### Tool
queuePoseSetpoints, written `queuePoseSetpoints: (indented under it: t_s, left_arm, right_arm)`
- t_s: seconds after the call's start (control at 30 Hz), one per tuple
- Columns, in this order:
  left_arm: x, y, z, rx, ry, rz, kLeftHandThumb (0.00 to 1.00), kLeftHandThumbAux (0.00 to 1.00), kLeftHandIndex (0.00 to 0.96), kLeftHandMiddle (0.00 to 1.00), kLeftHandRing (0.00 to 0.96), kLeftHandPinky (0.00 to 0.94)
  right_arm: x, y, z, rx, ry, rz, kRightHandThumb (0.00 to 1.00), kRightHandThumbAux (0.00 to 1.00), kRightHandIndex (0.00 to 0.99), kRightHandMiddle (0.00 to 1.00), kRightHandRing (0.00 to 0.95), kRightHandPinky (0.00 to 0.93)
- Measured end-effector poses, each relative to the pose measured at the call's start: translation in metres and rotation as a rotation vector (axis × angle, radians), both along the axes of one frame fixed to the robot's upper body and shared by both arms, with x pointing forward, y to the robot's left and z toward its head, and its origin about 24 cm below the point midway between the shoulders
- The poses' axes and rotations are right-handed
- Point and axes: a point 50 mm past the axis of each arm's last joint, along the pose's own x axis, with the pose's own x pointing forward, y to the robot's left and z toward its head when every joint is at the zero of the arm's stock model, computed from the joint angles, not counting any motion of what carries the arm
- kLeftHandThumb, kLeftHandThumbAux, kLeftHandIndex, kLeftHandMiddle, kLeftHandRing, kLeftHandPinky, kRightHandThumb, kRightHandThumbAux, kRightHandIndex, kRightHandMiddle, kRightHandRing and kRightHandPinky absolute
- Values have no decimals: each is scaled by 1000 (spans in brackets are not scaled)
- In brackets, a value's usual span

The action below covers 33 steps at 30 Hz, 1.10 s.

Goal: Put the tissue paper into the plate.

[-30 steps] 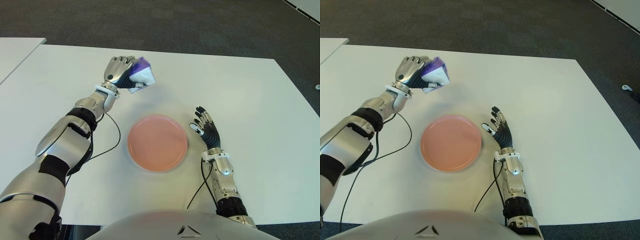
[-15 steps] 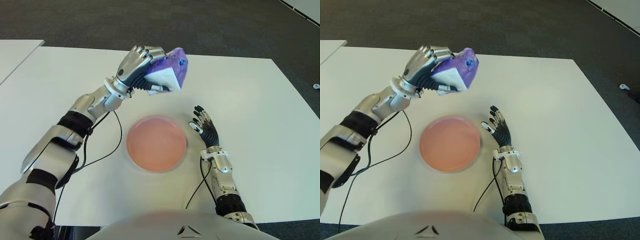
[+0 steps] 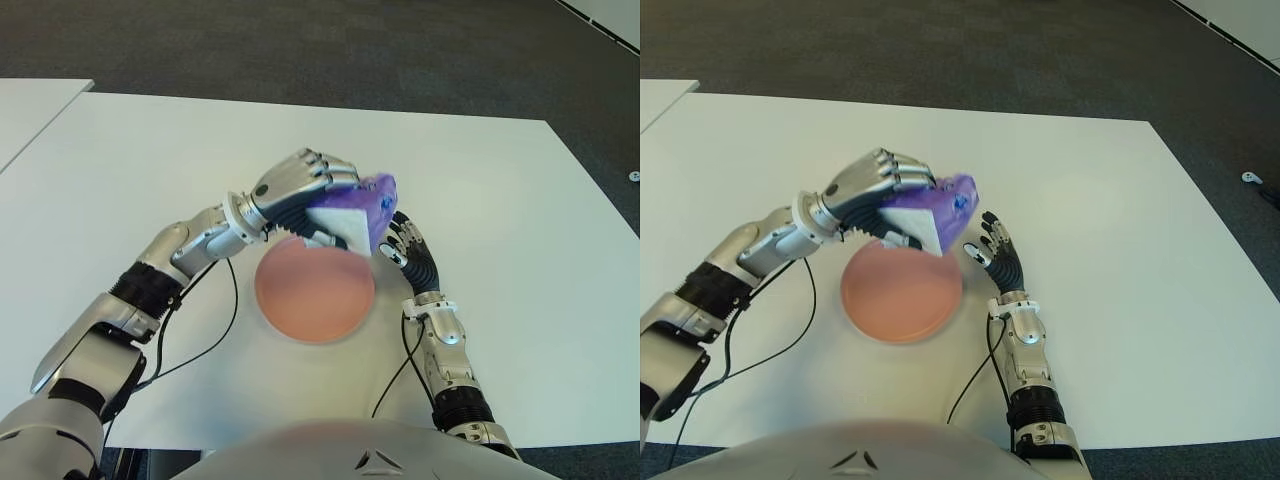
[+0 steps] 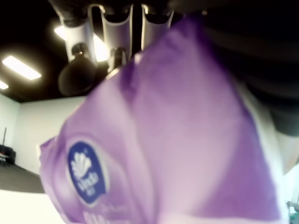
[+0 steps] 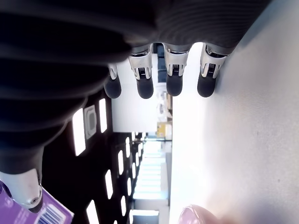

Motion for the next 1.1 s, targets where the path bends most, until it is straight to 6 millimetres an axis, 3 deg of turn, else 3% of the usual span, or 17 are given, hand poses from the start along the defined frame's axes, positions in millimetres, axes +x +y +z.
queuePoseSetpoints:
  t_s: [0.2, 0.47, 0.77, 1.1]
  left_arm:
    - [-9, -3, -12, 46, 52, -30, 851, 669, 399, 534, 802, 753]
    - [-13, -9, -9, 145, 155, -9, 849, 669, 399, 535, 798, 774]
    - [-21, -19, -23, 193, 59, 19, 848, 671, 393, 531, 817, 797]
    - [-21, -16, -37, 226, 3, 32, 849, 671, 392, 533, 826, 821]
  right_arm:
    - [0, 0, 0, 2, 2, -3, 0, 580, 0, 0, 0, 0]
    - [0, 0, 0, -1, 14, -9, 0, 577, 0, 0, 0, 0]
    - [0, -1, -1, 0, 20, -22, 0, 577, 0, 0, 0, 0]
    - [0, -3, -2, -8, 25, -26, 0, 565, 0, 0, 0, 0]
